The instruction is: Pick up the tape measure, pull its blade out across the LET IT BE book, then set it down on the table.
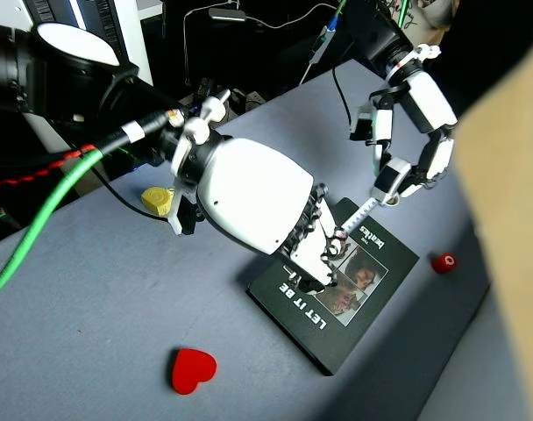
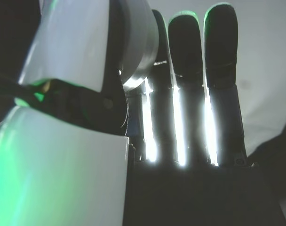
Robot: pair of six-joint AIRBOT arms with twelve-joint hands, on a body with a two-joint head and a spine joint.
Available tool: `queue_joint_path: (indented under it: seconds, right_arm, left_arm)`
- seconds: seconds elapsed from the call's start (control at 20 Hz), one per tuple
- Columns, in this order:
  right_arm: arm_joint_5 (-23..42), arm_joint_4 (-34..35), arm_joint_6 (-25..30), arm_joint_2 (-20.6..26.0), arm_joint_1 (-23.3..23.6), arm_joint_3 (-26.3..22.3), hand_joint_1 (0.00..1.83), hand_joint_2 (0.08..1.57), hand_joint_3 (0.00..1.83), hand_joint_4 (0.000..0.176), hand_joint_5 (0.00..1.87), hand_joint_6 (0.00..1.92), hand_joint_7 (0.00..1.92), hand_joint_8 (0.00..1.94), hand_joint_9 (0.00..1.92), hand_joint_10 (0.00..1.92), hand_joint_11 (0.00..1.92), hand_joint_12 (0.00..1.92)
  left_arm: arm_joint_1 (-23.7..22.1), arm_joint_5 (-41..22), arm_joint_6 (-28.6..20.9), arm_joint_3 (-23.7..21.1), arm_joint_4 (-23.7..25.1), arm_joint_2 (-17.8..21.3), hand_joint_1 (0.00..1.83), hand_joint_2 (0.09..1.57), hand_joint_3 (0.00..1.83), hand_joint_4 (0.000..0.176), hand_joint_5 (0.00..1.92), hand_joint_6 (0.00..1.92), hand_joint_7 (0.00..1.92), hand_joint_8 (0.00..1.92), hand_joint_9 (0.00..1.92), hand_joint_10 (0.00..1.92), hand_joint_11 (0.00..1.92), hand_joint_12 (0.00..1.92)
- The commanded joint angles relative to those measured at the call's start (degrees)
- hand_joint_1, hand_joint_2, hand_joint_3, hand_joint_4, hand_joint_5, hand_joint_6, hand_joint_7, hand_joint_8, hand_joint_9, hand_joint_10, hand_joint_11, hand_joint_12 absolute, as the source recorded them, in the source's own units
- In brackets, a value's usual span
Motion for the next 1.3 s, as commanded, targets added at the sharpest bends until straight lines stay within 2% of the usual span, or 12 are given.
queue_joint_path:
  seconds: [0.0, 0.3, 0.45, 0.8, 1.25]
  right_arm:
    - [-2.0, -4.7, 0.4, -0.1, 1.4, 0.4, 0.98, 1.13, 0.0, 0.0, 0.71, 0.03, 0.84, 0.03, 0.78, 0.06, 0.31, 1.2]
    - [-2.0, -5.4, 0.3, -3.2, 2.9, 5.0, 0.98, 1.13, 0.0, 0.0, 0.71, 0.03, 0.83, 0.02, 0.77, 0.05, 0.31, 1.2]
    - [-1.3, -5.4, 0.1, -3.7, 2.8, 5.7, 0.99, 1.14, 0.0, 0.0, 0.72, 0.03, 0.84, 0.02, 0.79, 0.05, 0.32, 1.21]
    - [-1.3, -5.5, -0.2, -5.9, 3.8, 7.8, 0.99, 1.14, 0.0, 0.0, 0.72, 0.02, 0.84, 0.01, 0.78, 0.04, 0.32, 1.21]
    - [-2.4, -5.5, -0.5, -5.1, 3.2, 7.8, 1.0, 1.14, 0.0, 0.0, 0.72, 0.01, 0.85, 0.01, 0.78, 0.04, 0.32, 1.21]
  left_arm:
    - [-1.3, -6.2, 0.0, 0.2, 0.8, 0.5, 1.38, 1.08, 0.0, 0.0, 1.11, 0.57, 1.07, 0.93, 0.92, 1.21, 0.83, 1.07]
    - [-3.0, -5.7, 0.1, -0.7, -2.2, 0.8, 1.38, 1.08, 0.0, 0.0, 1.11, 0.57, 1.07, 0.92, 0.91, 1.21, 0.83, 1.07]
    - [-3.5, -6.2, -0.2, -1.0, -3.8, 0.6, 1.38, 1.08, 0.0, 0.0, 1.11, 0.57, 1.07, 0.92, 0.91, 1.21, 0.85, 1.07]
    - [-3.5, -6.2, -0.3, -0.7, -3.7, 0.7, 1.38, 1.08, 0.0, 0.0, 1.09, 0.57, 1.08, 0.92, 0.9, 1.22, 0.84, 1.06]
    - [-3.4, -6.2, -0.3, -0.5, -3.3, 0.5, 1.39, 1.08, 0.0, 0.0, 1.07, 0.63, 1.1, 0.85, 0.91, 1.23, 0.83, 1.07]
